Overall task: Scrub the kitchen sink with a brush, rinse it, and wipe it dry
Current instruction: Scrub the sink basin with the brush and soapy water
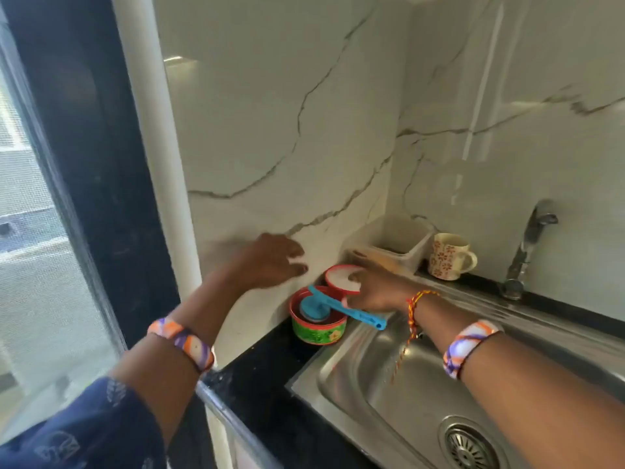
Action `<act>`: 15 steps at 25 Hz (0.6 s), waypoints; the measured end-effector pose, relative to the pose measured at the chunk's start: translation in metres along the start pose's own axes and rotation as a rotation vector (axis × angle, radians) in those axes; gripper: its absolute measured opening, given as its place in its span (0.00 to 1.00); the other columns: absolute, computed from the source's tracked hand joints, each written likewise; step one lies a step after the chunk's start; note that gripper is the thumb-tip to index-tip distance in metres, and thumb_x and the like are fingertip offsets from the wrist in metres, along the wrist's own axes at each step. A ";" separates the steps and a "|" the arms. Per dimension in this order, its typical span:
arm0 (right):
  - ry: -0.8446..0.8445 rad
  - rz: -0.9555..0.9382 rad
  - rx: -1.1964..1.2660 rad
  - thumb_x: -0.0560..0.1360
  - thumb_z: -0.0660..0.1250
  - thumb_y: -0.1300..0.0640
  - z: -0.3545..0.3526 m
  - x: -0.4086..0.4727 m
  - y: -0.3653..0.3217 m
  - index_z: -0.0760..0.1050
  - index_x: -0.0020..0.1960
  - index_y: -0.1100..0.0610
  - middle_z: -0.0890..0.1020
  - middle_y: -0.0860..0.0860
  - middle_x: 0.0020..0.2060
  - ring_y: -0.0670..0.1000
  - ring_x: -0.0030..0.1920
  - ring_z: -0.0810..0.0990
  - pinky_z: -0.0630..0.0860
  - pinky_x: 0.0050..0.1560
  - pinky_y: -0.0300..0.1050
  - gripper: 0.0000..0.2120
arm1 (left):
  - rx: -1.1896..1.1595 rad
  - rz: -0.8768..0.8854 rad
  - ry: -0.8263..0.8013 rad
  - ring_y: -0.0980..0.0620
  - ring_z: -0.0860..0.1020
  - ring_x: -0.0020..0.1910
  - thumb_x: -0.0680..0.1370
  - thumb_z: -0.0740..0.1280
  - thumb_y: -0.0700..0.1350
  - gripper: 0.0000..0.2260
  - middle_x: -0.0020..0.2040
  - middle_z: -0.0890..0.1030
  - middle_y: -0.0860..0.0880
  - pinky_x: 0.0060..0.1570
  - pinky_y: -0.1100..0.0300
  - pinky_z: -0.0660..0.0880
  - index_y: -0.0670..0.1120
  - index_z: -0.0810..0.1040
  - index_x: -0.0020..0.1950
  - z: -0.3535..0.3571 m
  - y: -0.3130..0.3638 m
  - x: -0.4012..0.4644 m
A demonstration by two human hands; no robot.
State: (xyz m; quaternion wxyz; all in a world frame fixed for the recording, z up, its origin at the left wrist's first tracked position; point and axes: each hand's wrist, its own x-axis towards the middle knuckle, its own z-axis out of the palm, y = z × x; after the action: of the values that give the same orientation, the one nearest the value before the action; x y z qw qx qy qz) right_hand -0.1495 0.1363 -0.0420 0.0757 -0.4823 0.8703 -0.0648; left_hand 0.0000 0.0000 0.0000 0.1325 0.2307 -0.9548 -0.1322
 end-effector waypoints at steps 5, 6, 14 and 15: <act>-0.038 0.043 0.018 0.74 0.62 0.59 0.047 0.005 0.007 0.72 0.63 0.54 0.79 0.55 0.58 0.57 0.59 0.77 0.75 0.55 0.47 0.17 | -0.037 -0.073 -0.261 0.49 0.74 0.63 0.77 0.66 0.50 0.20 0.66 0.74 0.46 0.63 0.55 0.71 0.45 0.72 0.67 0.048 -0.015 -0.006; -0.006 0.041 0.087 0.75 0.59 0.62 0.047 0.008 0.009 0.73 0.63 0.55 0.79 0.56 0.58 0.57 0.59 0.77 0.75 0.56 0.47 0.17 | -0.012 -0.078 -0.253 0.48 0.74 0.63 0.78 0.65 0.51 0.21 0.66 0.73 0.46 0.63 0.55 0.71 0.46 0.70 0.69 0.050 -0.016 0.001; 0.398 0.088 0.361 0.77 0.59 0.64 -0.003 0.017 0.032 0.73 0.64 0.57 0.79 0.54 0.57 0.54 0.59 0.77 0.70 0.52 0.40 0.17 | 0.065 -0.025 -0.088 0.43 0.73 0.64 0.80 0.59 0.50 0.21 0.65 0.74 0.43 0.59 0.52 0.73 0.45 0.64 0.72 0.066 -0.007 0.052; 0.429 0.132 0.335 0.77 0.58 0.64 -0.007 0.022 0.039 0.75 0.61 0.59 0.80 0.57 0.54 0.57 0.56 0.78 0.69 0.47 0.41 0.14 | 0.083 -0.014 -0.111 0.43 0.73 0.63 0.81 0.58 0.50 0.22 0.65 0.73 0.42 0.57 0.53 0.73 0.44 0.62 0.73 0.072 -0.004 0.057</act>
State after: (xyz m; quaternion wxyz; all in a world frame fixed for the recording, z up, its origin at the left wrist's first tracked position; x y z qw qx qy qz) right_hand -0.1944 0.1388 -0.0443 -0.0273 -0.3804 0.8732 -0.3034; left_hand -0.0698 -0.0163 -0.0568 0.0688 0.2348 -0.9638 -0.1059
